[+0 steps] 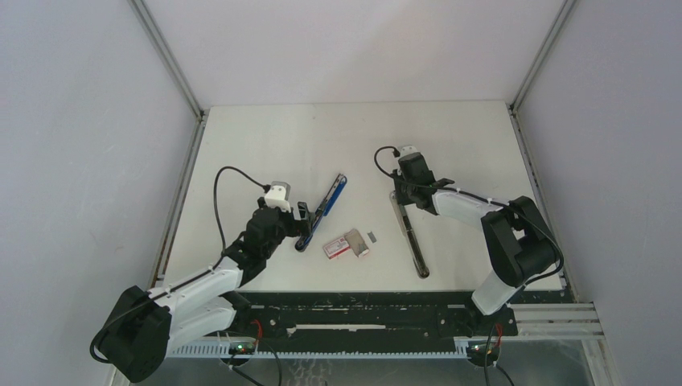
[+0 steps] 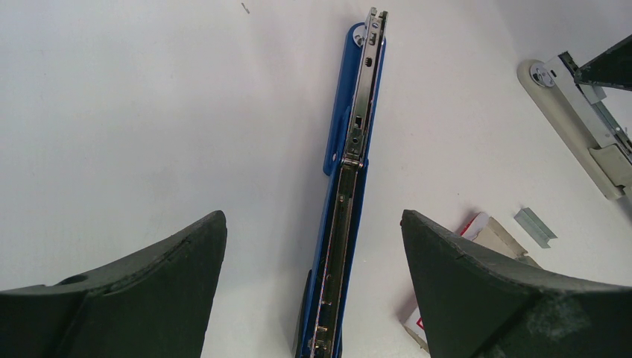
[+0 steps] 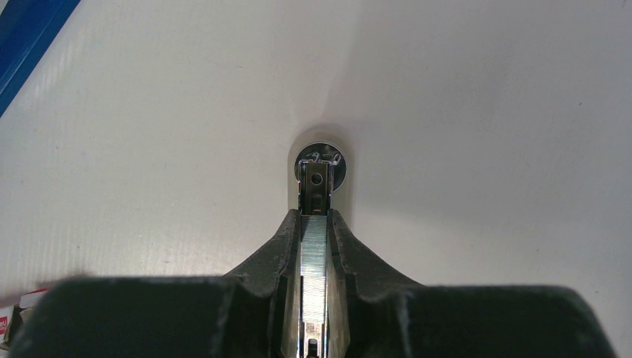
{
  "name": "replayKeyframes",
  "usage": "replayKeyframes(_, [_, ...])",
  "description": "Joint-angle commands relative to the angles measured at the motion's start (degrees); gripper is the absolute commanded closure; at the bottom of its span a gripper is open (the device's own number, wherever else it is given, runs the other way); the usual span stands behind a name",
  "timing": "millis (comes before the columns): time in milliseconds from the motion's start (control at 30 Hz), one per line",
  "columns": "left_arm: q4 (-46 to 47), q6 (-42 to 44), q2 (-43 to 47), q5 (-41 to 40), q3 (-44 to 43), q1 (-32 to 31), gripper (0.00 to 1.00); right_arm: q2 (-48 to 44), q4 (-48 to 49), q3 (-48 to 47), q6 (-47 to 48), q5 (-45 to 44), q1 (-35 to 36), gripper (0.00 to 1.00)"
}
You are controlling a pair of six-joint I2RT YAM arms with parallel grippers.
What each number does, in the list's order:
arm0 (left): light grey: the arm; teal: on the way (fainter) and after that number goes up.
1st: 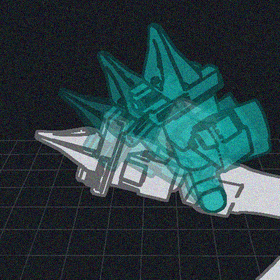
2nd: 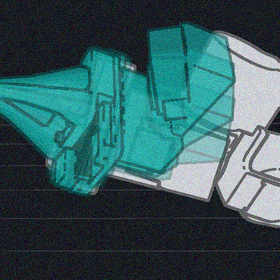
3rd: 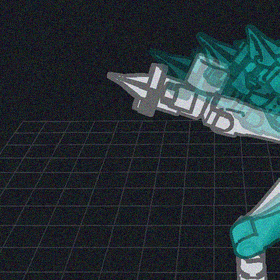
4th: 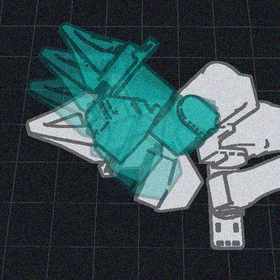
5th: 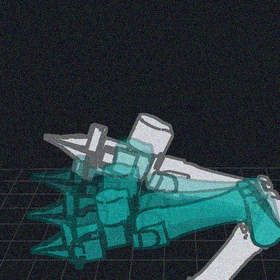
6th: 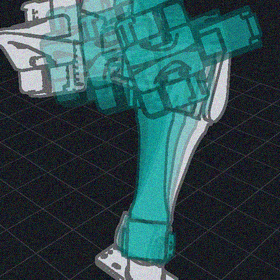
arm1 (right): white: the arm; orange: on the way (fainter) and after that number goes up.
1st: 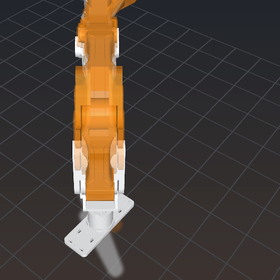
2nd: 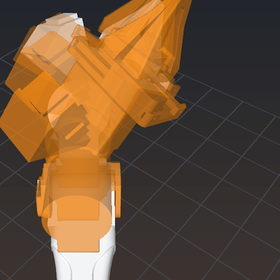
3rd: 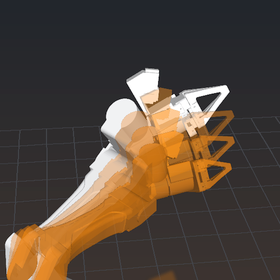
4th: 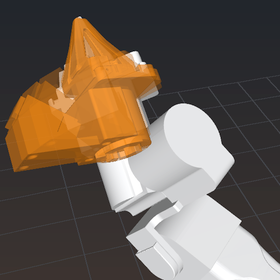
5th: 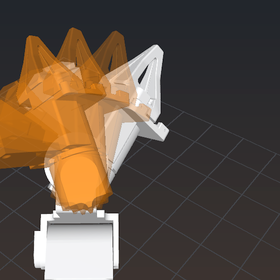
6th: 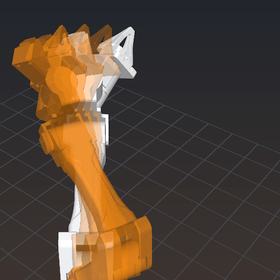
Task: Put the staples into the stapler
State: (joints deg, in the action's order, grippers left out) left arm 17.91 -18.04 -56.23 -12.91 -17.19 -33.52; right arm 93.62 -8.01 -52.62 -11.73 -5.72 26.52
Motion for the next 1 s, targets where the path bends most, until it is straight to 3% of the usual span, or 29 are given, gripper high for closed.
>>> replayKeyframes(0, [2.3,-0.8,0.6,-0.2,-0.9,-0.1,0.10,1.0,2.1,-1.5,-0.1,-0.4,-0.4,0.90])
replayKeyframes(233, [2.3,-0.9,0.5,-0.2,-1.0,-0.1,0.09,1.8,2.4,-1.7,-0.1,-0.7,-0.4,0.87])
replayKeyframes(600, [2.3,-0.8,0.4,0.0,-1.0,-0.2,0.09,0.4,2.0,-1.8,-0.2,-1.0,-0.5,0.72])
replayKeyframes(967, [2.0,0.1,-5.5,4.9,-3.8,-0.1,0.09,-10.3,-4.5,-1.9,-2.4,1.9,0.4,0.63])
